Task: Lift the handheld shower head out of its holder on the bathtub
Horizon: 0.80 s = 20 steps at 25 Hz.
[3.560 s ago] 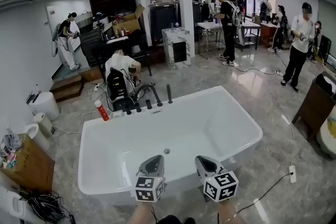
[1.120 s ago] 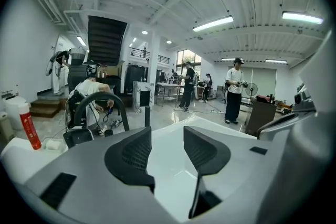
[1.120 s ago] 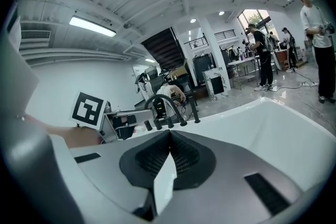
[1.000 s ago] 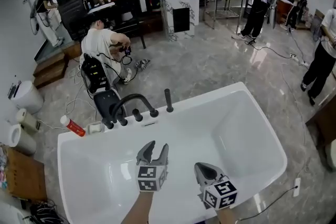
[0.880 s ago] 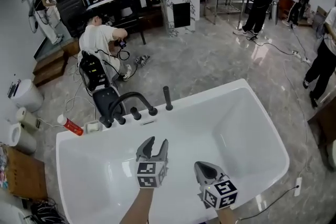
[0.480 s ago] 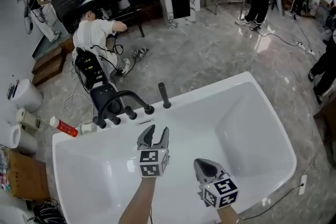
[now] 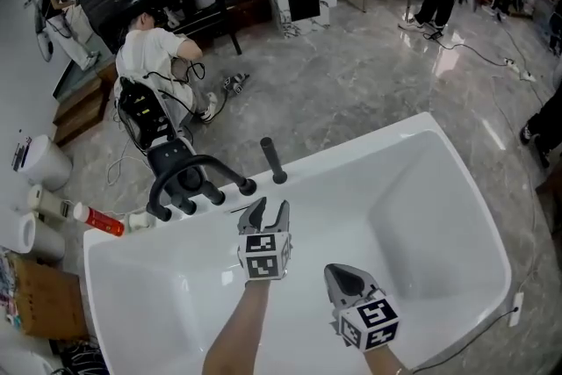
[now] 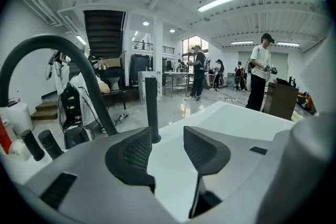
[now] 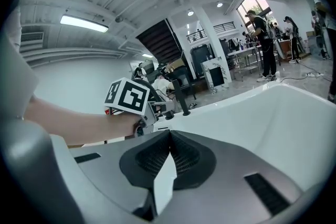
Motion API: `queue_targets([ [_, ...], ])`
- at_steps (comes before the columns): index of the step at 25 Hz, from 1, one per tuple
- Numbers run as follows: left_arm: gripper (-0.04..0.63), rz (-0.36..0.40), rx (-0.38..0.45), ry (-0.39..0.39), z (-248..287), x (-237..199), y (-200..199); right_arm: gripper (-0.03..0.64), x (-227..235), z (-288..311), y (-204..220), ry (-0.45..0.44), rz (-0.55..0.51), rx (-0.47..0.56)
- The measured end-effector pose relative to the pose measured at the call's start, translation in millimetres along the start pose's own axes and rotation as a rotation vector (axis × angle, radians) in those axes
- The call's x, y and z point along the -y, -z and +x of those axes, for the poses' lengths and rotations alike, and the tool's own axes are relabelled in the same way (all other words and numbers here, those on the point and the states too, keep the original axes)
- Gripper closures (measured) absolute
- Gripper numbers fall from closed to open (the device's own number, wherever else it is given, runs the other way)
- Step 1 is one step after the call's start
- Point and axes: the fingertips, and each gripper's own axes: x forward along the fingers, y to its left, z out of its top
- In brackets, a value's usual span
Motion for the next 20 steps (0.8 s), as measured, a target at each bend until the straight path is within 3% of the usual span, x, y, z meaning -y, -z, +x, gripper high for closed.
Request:
queue_targets([
  [20,0.382,-0.066,-0.115,-0.076,136.5,-54.9,5.2,0.609,21.6,47.1,31.7,0.012,0.067,-0.037],
])
